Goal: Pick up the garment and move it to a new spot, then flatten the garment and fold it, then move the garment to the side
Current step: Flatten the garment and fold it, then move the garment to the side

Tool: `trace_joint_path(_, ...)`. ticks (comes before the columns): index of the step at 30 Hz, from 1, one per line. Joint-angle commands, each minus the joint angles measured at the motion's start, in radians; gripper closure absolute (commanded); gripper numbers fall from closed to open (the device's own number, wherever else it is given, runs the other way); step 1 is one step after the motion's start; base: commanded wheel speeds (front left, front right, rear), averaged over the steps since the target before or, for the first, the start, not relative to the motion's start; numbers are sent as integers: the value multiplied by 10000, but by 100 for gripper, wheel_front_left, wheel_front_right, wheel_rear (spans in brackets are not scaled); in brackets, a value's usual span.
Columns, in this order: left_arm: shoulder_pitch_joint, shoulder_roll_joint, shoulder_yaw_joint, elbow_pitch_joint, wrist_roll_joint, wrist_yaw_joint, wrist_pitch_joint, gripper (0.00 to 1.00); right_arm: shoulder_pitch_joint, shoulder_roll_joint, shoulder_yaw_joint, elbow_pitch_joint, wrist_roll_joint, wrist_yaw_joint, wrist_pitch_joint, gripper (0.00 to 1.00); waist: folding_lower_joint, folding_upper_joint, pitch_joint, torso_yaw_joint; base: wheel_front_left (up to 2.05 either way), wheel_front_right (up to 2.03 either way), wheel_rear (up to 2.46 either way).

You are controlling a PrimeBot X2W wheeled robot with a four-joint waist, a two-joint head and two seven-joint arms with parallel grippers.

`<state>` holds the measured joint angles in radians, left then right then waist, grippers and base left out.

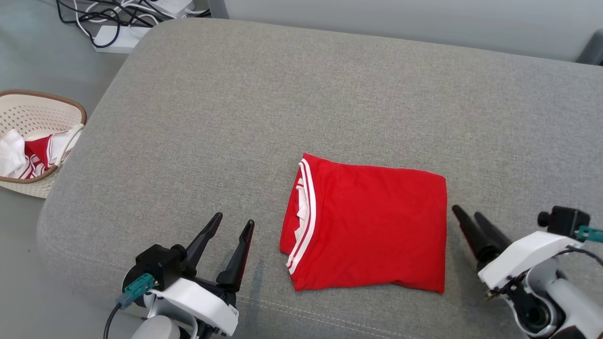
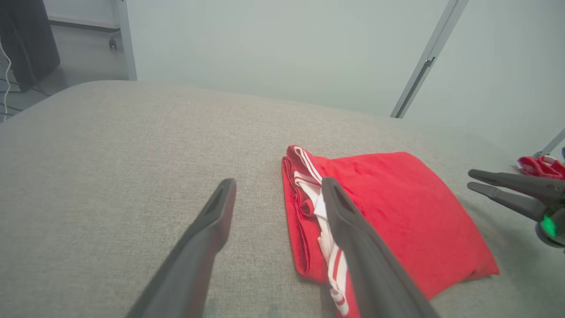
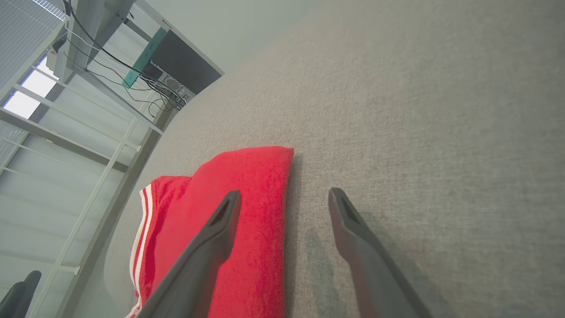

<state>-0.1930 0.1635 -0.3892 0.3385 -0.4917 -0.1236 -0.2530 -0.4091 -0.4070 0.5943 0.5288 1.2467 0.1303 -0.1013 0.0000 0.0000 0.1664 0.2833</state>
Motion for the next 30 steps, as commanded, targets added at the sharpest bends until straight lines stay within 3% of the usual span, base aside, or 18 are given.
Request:
trace_joint_path(1, -397, 247, 382, -250, 105, -71, -88, 0, 219, 86, 190, -346, 157, 4, 59, 0, 0, 0, 12, 26, 0, 0, 0)
trace_joint_path(15, -396, 208, 371, -304, 150, -71, -88, 0, 14, 815, 907, 303, 364, 4, 491, 0, 0, 0, 167, 646, 0, 0, 0)
trace_joint_path(16, -387, 206, 377, -304, 150, -71, -88, 0, -44, 862, 954, 344, 364, 4, 485, 21, 0, 0, 168, 681, 0, 0, 0)
trace_joint_path(17, -378, 202, 382, -303, 147, -71, -88, 0, -92, 928, 973, 344, 413, 4, 459, 58, 0, 0, 169, 711, 0, 0, 0)
trace_joint_path(18, -371, 198, 387, -305, 142, -71, -88, 0, -134, 971, 984, 346, 462, 4, 429, 75, 0, 0, 170, 734, 0, 0, 0)
trace_joint_path(19, -365, 193, 393, -305, 138, -71, -88, 0, -190, 968, 1022, 343, 439, 4, 378, 100, 0, 0, 168, 751, 0, 0, 0)
trace_joint_path(25, -242, 191, 496, -275, 189, -71, -88, 0, -297, 779, 1032, 331, 483, 4, -69, 100, 0, 0, -50, 677, 0, 0, 0)
trace_joint_path(30, -128, 306, 473, -297, 236, -71, -88, 0, -197, 529, 1054, 376, 427, 4, -572, 100, 0, 0, -397, 105, 0, 0, 0)
